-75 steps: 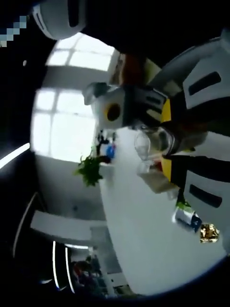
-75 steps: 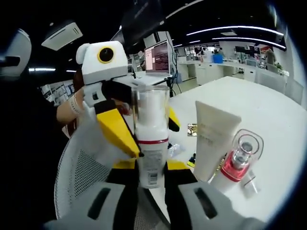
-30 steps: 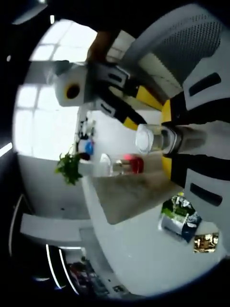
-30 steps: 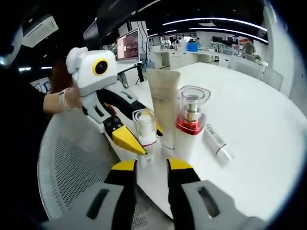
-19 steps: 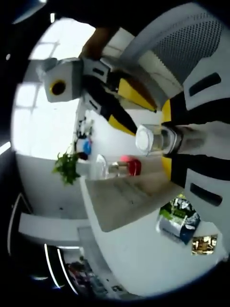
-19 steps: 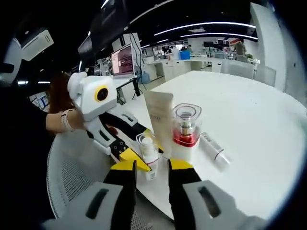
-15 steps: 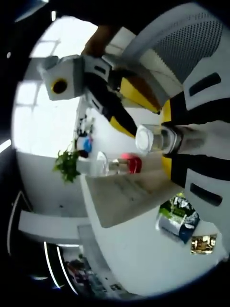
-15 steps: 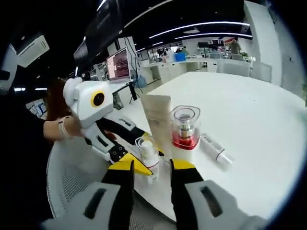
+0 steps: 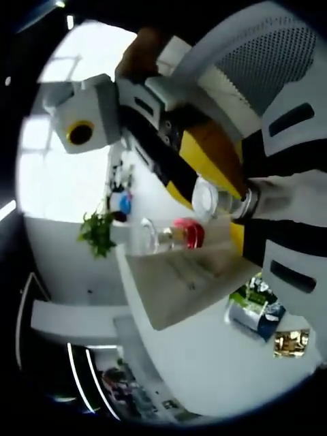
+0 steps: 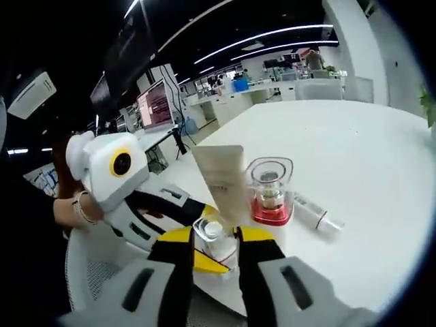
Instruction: Arrange the skincare products in the storage area until every visible bottle or jar stands upright without overlapping.
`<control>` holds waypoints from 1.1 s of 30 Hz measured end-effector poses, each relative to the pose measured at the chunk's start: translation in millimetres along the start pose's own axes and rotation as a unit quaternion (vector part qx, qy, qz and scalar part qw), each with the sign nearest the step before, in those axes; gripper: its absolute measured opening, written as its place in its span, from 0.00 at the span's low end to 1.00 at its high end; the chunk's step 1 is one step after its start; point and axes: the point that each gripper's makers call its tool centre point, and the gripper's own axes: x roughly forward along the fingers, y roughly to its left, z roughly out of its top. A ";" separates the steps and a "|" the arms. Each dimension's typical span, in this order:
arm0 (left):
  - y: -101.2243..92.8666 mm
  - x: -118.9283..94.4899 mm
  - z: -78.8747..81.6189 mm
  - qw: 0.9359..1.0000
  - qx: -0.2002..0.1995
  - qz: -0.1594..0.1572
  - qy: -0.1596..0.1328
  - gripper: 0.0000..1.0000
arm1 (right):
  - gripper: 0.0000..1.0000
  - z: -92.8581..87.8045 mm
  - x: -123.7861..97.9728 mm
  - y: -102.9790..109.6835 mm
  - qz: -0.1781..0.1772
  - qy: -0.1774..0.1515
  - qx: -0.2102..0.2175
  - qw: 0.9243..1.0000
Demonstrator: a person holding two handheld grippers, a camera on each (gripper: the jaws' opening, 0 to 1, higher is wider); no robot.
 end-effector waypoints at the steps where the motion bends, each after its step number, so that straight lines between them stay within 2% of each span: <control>1: 1.2 -0.1 -0.3 1.000 0.000 0.004 0.001 0.18 | 0.23 0.4 0.8 0.2 -0.004 0.001 0.001 1.000; 5: 2.5 -0.2 -1.2 1.000 0.007 0.010 0.004 0.18 | 0.22 -0.1 1.5 -1.0 -0.011 0.005 -0.008 1.000; 8: 1.1 -0.2 -3.9 1.000 0.017 0.008 0.012 0.19 | 0.21 -3.1 1.3 -2.0 -0.014 0.016 -0.037 0.999; 10: -1.5 -0.4 -7.6 1.000 0.015 -0.003 0.022 0.19 | 0.20 -6.6 1.5 0.0 -0.011 0.022 -0.039 0.999; 12: -1.4 -0.8 -7.3 0.999 0.032 -0.003 0.022 0.19 | 0.20 -7.0 1.3 -1.1 -0.008 0.016 -0.044 0.999; 15: -2.4 -1.3 -9.0 0.999 0.038 -0.005 0.026 0.20 | 0.19 -8.6 1.9 0.5 0.000 0.017 -0.052 0.998; 21: -2.4 -4.0 -17.2 0.997 0.053 -0.018 0.048 0.22 | 0.19 -16.5 6.5 2.8 0.011 0.030 -0.074 0.997; 25: 8.9 -8.3 -30.5 0.996 0.046 -0.004 0.081 0.32 | 0.19 -18.0 7.3 1.5 0.014 0.027 -0.083 0.996; 29: 7.7 -8.3 -32.4 0.995 0.045 -0.009 0.085 0.29 | 0.19 -19.1 10.4 3.8 0.019 0.030 -0.103 0.994; 33: 9.5 -10.5 -46.8 0.991 0.057 -0.010 0.122 0.29 | 0.19 -20.1 14.6 7.6 0.024 0.032 -0.122 0.992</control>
